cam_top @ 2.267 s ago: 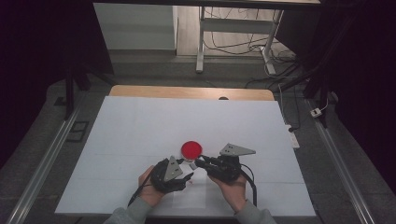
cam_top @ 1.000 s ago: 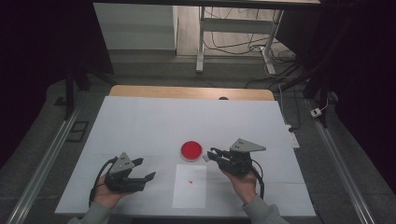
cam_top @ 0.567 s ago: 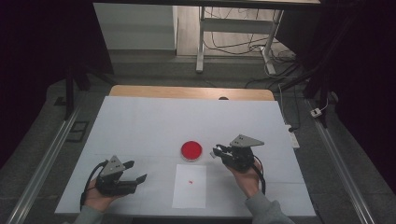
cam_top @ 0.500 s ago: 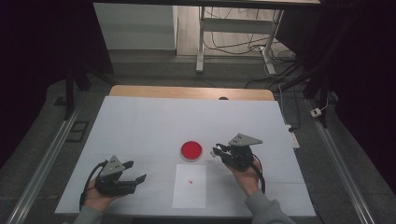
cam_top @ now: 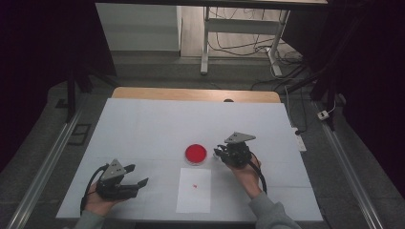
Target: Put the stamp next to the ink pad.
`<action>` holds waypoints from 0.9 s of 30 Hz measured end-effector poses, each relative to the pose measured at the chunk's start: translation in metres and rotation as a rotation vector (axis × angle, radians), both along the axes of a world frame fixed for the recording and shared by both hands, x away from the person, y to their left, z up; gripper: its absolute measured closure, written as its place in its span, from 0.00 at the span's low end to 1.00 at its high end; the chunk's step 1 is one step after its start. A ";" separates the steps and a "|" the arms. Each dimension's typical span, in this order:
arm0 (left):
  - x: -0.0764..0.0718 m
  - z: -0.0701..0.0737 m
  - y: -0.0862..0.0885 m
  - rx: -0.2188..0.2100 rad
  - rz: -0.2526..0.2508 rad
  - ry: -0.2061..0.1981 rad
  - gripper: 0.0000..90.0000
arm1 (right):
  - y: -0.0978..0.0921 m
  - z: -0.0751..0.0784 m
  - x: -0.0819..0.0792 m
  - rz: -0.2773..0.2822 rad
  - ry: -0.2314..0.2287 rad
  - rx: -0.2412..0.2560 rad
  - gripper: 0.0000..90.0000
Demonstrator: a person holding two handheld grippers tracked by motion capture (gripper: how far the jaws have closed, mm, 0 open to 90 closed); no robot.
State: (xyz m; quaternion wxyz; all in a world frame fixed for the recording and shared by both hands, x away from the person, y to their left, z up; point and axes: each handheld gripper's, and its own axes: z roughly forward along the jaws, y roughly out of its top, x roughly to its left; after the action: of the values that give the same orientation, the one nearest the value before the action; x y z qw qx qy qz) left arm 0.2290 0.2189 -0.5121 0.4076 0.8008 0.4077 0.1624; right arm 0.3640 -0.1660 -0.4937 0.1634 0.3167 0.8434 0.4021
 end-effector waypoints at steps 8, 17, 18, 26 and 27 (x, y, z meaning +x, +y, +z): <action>0.000 -0.001 -0.001 0.005 0.001 0.001 0.31 | 0.003 -0.007 0.004 -0.003 0.021 -0.020 0.83; 0.001 -0.001 0.000 0.006 0.003 -0.001 0.31 | 0.004 -0.009 0.005 -0.003 0.021 -0.011 0.72; 0.001 -0.001 0.000 0.006 0.003 -0.001 0.31 | 0.004 -0.008 0.004 -0.002 0.017 -0.005 0.67; 0.002 -0.005 -0.003 0.011 -0.005 0.010 0.31 | -0.012 0.001 -0.007 0.036 -0.046 0.073 0.55; 0.003 -0.005 -0.003 0.010 -0.005 0.011 0.31 | -0.016 0.001 -0.009 0.040 -0.054 0.074 0.54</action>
State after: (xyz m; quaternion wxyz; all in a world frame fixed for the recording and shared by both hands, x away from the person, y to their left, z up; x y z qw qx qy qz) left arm 0.2317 0.2159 -0.5173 0.4018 0.8047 0.4072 0.1588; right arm 0.3554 -0.1815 -0.4930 0.1663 0.2946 0.8295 0.4444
